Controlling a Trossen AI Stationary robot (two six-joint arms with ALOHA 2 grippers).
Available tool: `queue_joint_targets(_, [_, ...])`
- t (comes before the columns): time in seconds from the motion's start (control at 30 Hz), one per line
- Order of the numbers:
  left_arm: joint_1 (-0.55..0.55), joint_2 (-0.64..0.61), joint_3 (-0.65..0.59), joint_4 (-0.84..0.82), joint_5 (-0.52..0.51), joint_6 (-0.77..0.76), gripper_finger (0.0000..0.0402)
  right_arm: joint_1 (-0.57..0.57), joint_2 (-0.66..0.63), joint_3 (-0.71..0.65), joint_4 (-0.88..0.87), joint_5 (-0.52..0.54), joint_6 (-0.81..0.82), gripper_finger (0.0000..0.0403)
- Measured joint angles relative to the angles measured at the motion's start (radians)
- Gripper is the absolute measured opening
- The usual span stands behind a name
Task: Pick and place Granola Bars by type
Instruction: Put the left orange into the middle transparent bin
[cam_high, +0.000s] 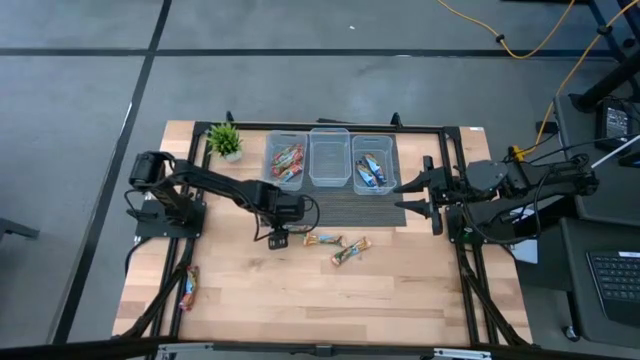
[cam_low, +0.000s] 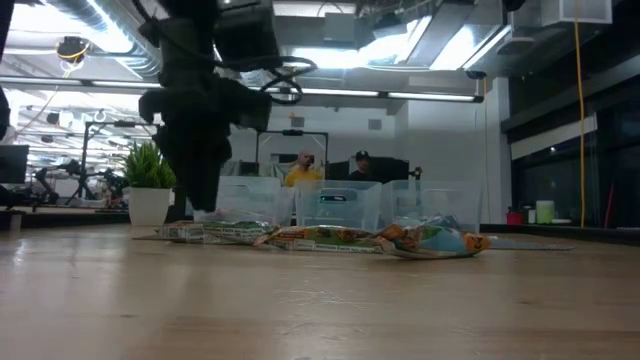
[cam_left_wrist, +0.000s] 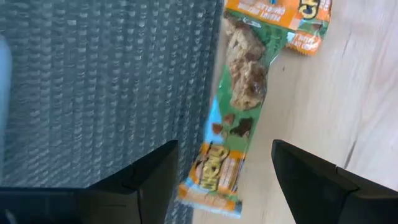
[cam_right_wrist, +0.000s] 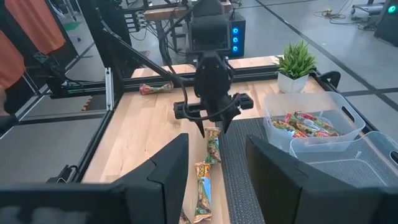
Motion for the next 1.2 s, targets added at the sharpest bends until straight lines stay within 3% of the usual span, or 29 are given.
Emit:
queue_joint_targets(0.43, [-0.001, 0.103, -0.038, 0.092, 0.064, -0.015, 0.0243, 0.000, 0.000, 0.000, 0.003, 0.000, 0.004, 0.0162])
queue_joint_targets(0.73, [0.000, 0.073, -0.044, 0.098, 0.029, -0.072, 0.0136, 0.000, 0.000, 0.000, 0.002, 0.000, 0.005, 0.0162])
queue_joint_targets(0.97, [-0.010, 0.049, -0.047, 0.053, 0.072, -0.141, 0.0049, 0.000, 0.000, 0.000, 0.002, 0.000, 0.002, 0.0162])
queue_joint_targets(1.2, [-0.026, -0.090, -0.032, 0.015, 0.054, -0.197, 0.0048, 0.000, 0.000, 0.000, 0.002, 0.001, 0.001, 0.0162])
